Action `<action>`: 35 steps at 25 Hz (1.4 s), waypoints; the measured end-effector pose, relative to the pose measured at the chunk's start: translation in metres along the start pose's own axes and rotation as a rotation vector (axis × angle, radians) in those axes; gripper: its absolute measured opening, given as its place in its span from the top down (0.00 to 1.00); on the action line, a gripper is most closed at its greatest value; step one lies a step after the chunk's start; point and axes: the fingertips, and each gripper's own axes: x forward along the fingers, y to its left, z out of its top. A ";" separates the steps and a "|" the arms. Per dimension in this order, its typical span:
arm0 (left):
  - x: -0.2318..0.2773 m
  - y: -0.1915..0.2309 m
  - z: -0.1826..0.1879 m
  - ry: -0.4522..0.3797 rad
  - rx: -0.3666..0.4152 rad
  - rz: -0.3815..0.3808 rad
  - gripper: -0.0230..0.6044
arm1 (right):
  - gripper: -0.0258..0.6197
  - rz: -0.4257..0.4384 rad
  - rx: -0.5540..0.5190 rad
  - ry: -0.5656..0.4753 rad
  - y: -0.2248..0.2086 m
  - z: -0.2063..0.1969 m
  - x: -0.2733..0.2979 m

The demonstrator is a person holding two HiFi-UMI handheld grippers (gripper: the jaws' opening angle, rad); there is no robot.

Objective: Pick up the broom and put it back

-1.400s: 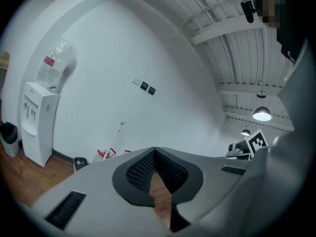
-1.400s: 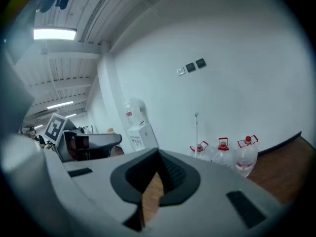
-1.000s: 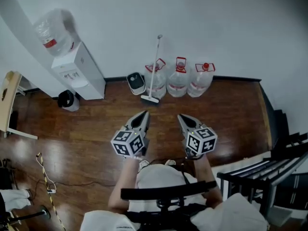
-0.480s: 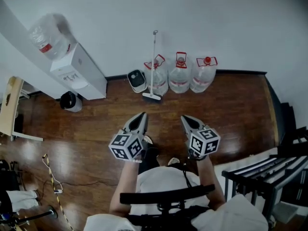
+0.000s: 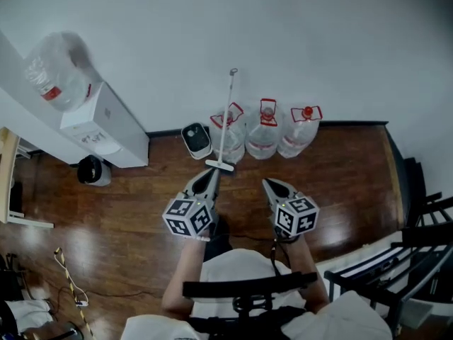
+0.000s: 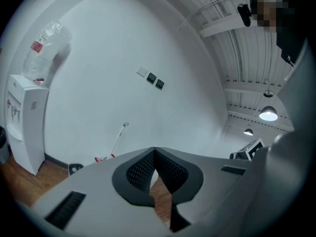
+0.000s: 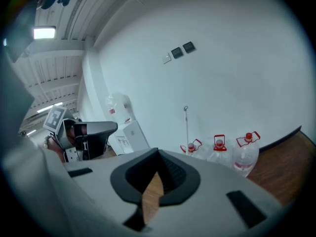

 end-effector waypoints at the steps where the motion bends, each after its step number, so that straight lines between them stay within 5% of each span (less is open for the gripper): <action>1: 0.010 0.013 0.011 -0.001 -0.006 -0.003 0.99 | 0.95 -0.002 -0.004 0.004 -0.001 0.011 0.017; 8: 0.061 0.083 0.073 0.028 0.002 -0.035 0.99 | 0.95 -0.007 -0.004 -0.016 0.002 0.081 0.116; 16: 0.102 0.129 0.101 0.063 0.002 -0.064 0.99 | 0.92 -0.055 -0.048 -0.021 -0.021 0.119 0.184; 20: 0.118 0.140 0.109 0.050 -0.024 -0.038 0.99 | 0.90 -0.105 -0.087 -0.040 -0.053 0.139 0.212; 24: 0.136 0.143 0.108 0.044 -0.035 0.000 0.99 | 0.62 -0.121 -0.084 -0.050 -0.096 0.157 0.259; 35: 0.151 0.165 0.085 0.055 -0.095 0.166 0.99 | 0.59 -0.161 -0.094 0.079 -0.183 0.158 0.389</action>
